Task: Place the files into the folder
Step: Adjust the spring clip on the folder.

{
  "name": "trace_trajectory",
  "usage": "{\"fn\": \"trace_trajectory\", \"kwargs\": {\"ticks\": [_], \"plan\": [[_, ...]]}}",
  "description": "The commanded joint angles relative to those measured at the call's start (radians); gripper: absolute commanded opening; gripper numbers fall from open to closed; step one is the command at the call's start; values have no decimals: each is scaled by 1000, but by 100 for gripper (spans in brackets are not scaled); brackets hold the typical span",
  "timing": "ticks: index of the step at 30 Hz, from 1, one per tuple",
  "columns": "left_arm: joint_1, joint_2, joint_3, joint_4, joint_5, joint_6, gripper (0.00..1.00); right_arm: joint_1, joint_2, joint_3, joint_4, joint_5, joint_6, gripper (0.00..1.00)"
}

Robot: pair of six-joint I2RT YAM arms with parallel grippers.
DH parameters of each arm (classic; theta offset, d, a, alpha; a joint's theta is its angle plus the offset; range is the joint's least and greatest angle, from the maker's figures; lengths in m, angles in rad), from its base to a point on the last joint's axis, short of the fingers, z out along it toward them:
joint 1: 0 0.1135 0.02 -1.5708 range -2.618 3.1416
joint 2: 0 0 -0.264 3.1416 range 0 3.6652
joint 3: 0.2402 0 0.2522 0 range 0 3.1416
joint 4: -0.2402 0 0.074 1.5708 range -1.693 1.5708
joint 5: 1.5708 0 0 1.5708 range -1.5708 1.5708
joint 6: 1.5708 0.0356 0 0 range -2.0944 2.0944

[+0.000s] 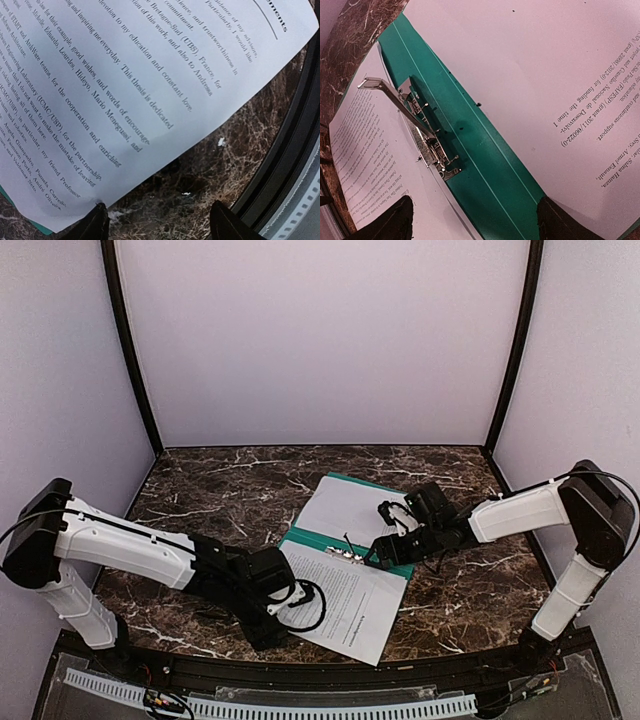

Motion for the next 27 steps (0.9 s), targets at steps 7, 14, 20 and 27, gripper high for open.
{"fn": "trace_trajectory", "kwargs": {"ticks": [7, 14, 20, 27], "plan": [[-50, -28, 22, 26, 212, 60, 70, -13, 23, -11, -75, 15, -3, 83], [-80, 74, 140, 3, 257, 121, 69, -13, 12, -18, -74, 17, -5, 83], [-122, 163, 253, -34, 290, 164, 69, -13, 12, -18, -72, 10, -11, 83], [-147, 262, 369, -89, 330, 240, 69, -13, 48, 3, -70, -3, -18, 83]]}}
